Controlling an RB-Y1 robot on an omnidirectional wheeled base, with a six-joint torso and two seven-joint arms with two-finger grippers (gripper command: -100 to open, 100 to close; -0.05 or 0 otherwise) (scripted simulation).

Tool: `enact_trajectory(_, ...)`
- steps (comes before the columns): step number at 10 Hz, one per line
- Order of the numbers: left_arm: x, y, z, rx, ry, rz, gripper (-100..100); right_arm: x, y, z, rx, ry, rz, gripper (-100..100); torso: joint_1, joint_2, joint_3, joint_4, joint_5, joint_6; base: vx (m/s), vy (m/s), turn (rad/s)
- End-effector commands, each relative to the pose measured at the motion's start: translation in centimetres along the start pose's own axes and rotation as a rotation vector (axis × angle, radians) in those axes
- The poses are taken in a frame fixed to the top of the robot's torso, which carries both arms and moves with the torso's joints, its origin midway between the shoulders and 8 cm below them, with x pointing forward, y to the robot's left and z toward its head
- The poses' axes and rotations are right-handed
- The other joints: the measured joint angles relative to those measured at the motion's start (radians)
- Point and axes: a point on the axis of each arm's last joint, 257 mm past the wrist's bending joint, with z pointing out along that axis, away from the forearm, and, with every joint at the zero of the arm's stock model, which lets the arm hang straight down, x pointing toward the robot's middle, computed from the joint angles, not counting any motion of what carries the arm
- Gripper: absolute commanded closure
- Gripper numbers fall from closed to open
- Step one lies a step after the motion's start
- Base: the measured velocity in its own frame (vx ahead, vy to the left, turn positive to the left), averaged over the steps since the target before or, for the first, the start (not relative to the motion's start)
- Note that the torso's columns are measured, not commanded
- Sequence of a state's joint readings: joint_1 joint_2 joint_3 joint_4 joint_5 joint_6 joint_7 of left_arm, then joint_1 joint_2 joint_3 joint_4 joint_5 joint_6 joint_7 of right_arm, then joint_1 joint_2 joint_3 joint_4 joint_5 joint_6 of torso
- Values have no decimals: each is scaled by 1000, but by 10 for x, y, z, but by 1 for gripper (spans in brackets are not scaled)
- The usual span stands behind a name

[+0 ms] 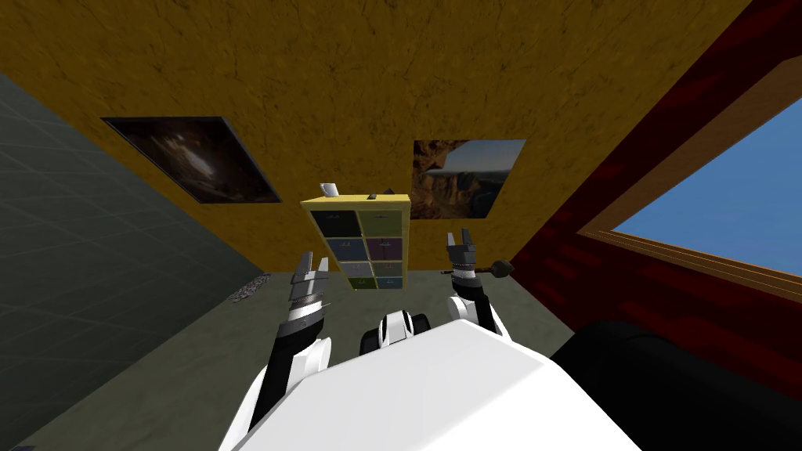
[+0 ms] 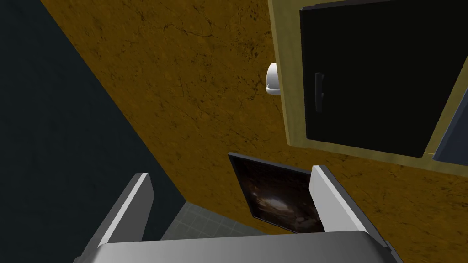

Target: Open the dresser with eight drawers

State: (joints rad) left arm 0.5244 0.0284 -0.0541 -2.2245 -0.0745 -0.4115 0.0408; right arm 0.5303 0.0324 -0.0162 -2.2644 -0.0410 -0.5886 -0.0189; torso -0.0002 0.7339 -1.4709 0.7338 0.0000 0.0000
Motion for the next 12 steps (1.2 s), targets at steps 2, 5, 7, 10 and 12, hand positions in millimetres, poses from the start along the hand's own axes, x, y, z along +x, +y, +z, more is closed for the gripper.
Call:
enact_trajectory(2, 9, 18, -5, -27, 73, 34, -100, 0, 0, 0, 0, 0, 0, 0, -1, 3, -5, 4, 0, 0, 32, -35, -16)
enact_trajectory(5, 13, 39, -11, -58, 106, 45, -100, 0, 0, 0, 0, 0, 0, 0, 0, 3, -6, 4, 0, 0, 50, -41, -23)
enact_trajectory(7, 15, 55, -16, -80, 119, 48, -100, 0, 0, 0, 0, 0, 0, 0, 0, 4, -5, 4, 0, 0, 44, -53, -26)
enact_trajectory(10, 17, 78, -23, -114, 131, 47, -100, 0, 0, 0, 0, 0, 0, 0, 0, 4, -5, 4, 0, 0, 53, -56, -26)
enact_trajectory(12, 18, 92, -28, -135, 135, 46, -100, 0, 0, 0, 0, 0, 0, 0, 1, 3, -6, 4, 0, 0, 64, -50, -23)
